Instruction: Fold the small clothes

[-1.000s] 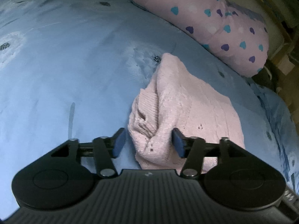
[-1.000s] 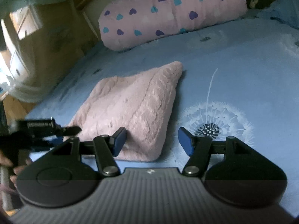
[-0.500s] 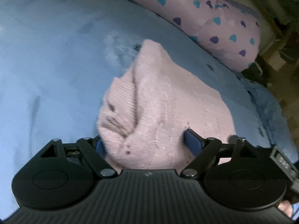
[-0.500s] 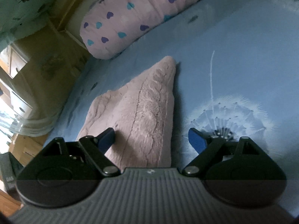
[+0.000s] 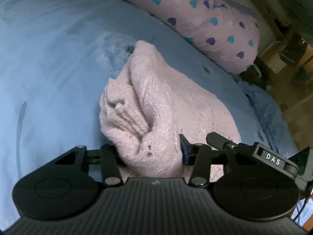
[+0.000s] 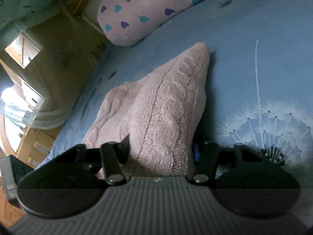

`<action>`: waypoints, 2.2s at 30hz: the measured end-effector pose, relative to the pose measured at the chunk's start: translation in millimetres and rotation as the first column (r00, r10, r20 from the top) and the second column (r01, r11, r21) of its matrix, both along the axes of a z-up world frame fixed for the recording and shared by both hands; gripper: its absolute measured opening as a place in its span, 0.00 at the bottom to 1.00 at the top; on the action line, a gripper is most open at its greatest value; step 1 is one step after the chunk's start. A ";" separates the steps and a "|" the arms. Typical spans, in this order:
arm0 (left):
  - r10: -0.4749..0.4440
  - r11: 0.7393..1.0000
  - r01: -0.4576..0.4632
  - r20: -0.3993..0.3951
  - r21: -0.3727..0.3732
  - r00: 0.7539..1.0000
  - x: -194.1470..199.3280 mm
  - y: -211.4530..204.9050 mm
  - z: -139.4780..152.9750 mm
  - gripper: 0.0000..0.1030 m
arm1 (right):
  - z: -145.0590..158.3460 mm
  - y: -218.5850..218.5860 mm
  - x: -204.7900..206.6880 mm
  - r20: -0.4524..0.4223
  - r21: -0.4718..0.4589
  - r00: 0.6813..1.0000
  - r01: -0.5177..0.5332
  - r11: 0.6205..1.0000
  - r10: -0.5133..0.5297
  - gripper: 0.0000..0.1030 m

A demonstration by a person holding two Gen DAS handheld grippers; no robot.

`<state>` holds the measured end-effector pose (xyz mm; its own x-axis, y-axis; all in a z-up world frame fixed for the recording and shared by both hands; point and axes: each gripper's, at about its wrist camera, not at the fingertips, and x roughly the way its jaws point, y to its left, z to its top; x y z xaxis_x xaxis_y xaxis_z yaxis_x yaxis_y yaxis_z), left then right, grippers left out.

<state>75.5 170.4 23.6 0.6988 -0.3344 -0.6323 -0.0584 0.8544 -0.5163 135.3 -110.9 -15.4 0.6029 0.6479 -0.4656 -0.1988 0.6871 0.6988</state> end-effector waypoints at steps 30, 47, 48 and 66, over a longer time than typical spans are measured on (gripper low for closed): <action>-0.230 0.971 0.233 -0.048 0.057 0.972 -154.8 -131.1 10.4 0.52 | 26.5 -129.7 -158.3 -0.111 -0.126 0.988 0.094 0.988 -0.108 0.56; -0.145 0.953 0.147 -0.028 0.265 0.989 -181.6 -121.2 12.2 0.75 | 14.4 -123.2 -231.3 0.119 -0.282 0.968 0.247 0.927 -0.222 0.56; -0.140 0.955 0.142 -0.027 0.262 0.990 -182.6 -120.2 12.2 0.75 | 8.2 -123.5 -232.1 0.126 -0.282 0.967 0.248 0.927 -0.220 0.56; -0.149 0.888 0.137 -0.007 0.439 0.989 -245.3 -160.7 26.7 0.95 | 42.9 -101.5 -297.4 0.252 -0.368 0.959 0.220 0.903 -0.130 0.69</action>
<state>-169.8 9.7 50.3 0.6829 -0.1259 -0.7196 0.0903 0.9920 -0.0879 -162.1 -212.4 27.4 0.8042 0.3166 -0.5031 -0.1653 0.9321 0.3223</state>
